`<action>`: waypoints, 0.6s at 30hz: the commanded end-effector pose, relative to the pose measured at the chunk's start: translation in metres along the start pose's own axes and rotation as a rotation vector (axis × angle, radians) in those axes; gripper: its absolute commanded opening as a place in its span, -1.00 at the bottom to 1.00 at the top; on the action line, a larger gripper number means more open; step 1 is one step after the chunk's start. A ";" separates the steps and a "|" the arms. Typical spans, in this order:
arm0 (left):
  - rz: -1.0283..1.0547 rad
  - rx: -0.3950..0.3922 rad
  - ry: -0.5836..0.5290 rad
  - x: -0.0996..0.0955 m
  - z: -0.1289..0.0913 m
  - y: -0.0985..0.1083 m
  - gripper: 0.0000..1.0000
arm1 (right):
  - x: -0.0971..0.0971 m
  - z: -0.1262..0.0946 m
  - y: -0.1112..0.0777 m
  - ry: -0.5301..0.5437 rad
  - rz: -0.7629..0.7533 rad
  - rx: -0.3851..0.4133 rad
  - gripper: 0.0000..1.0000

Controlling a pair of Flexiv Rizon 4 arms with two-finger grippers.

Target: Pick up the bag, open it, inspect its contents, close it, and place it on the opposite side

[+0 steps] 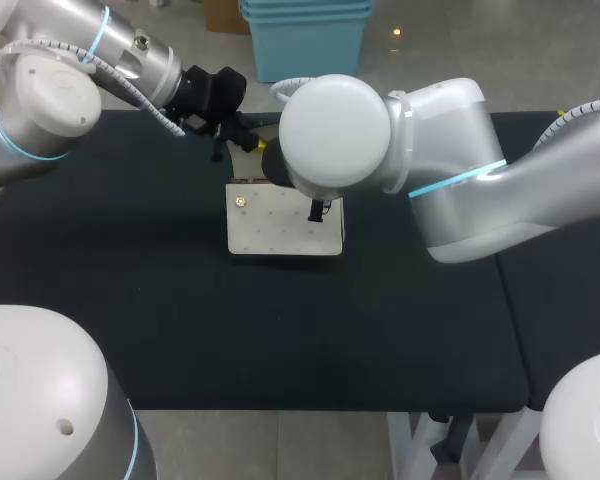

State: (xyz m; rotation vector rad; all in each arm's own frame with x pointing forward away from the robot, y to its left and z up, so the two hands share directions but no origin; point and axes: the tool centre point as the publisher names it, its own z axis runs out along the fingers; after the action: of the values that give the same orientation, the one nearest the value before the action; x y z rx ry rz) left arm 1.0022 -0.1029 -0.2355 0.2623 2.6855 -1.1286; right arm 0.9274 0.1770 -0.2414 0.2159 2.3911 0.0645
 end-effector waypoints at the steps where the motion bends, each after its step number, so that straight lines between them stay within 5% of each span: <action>1: 0.002 -0.008 0.036 -0.006 0.000 -0.006 -1.00 | -0.001 0.005 0.008 0.005 -0.005 0.011 -1.00; 18: -0.011 0.008 0.110 -0.010 0.000 -0.012 -1.00 | -0.012 0.036 0.021 0.044 -0.018 0.037 -1.00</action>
State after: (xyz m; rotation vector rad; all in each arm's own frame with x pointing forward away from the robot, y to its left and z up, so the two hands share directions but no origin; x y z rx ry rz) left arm 1.0035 -0.1121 -0.2270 0.3116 2.7673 -1.1512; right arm 0.9564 0.1887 -0.2563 0.2067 2.4316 0.0356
